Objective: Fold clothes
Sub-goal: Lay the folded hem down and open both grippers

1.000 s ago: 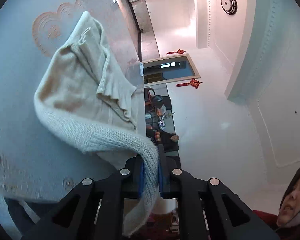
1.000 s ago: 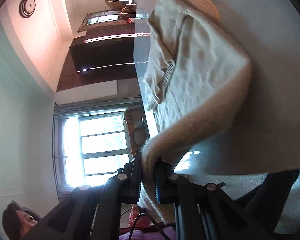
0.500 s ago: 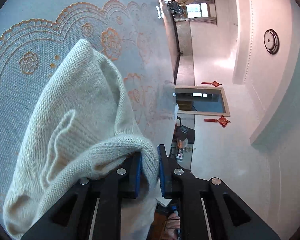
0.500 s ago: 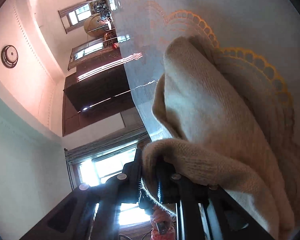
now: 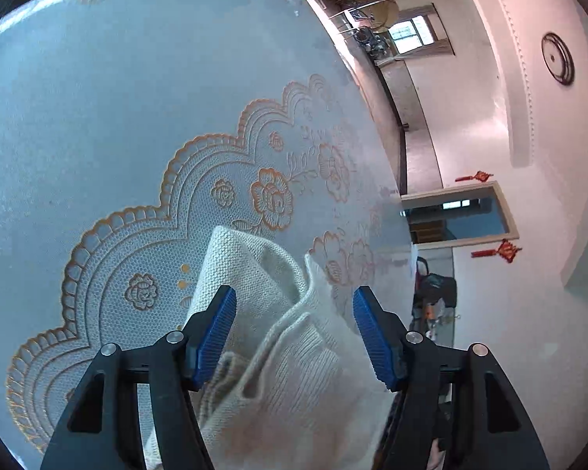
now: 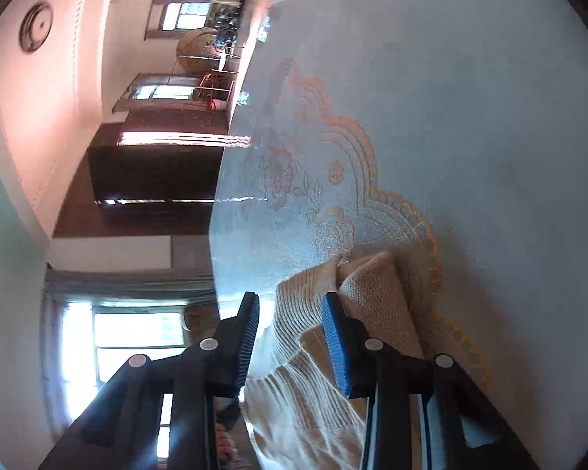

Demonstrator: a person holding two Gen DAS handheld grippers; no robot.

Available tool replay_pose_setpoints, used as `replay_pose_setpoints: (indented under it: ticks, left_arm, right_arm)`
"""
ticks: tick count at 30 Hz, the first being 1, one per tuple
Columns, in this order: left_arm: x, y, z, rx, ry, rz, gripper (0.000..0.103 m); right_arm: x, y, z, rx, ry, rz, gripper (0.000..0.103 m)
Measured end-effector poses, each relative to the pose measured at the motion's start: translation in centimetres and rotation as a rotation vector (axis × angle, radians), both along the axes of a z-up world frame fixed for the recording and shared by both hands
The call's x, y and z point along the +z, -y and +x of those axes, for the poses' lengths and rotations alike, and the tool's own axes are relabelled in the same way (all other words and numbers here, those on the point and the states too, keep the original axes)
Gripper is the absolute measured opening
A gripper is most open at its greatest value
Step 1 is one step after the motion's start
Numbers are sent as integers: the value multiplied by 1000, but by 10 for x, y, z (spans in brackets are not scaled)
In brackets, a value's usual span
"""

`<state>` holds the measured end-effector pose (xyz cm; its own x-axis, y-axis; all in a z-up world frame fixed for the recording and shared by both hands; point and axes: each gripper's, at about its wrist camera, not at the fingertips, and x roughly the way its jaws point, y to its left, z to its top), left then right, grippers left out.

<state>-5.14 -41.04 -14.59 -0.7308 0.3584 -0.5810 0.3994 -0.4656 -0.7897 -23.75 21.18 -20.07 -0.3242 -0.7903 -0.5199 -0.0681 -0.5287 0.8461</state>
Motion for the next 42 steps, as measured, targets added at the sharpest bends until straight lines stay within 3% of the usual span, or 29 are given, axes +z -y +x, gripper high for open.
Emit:
replay_pose_setpoints:
  ticks: [4,7,10,15,21,25,29,32,37,42]
  left_arm:
    - [1,-51,28,-171,-43,-126,65]
    - [-4,-67,55,-217,-67,-165,65]
    - [-3,-72,80,-223,-93,-208,65]
    - [-4,-64,85,-302,-59,-173,65]
    - [-5,-62,100,-342,-65,-169,65]
    - [-8,-58,99,-391,-54,-149,65]
    - [-10,-69,111,-508,-54,-156,65]
    - [-6,-73,128,-577,-47,-205,65]
    - [7,-66,140,-578,-90,-293,65]
    - [7,-71,123,-658,-144,-316,65]
  right_arm:
    - [36,54,55,255,-228,402,35]
    - [36,95,104,392,-342,557,35]
    - [29,109,135,408,-368,652,35]
    - [18,72,146,277,-285,683,34]
    - [23,4,156,54,-204,597,34]
    - [17,3,168,74,-200,531,35]
    - [7,18,172,87,-174,558,35]
    - [7,5,176,12,-136,626,35]
    - [27,1,186,-42,-227,611,35]
    - [43,35,176,59,-306,597,34]
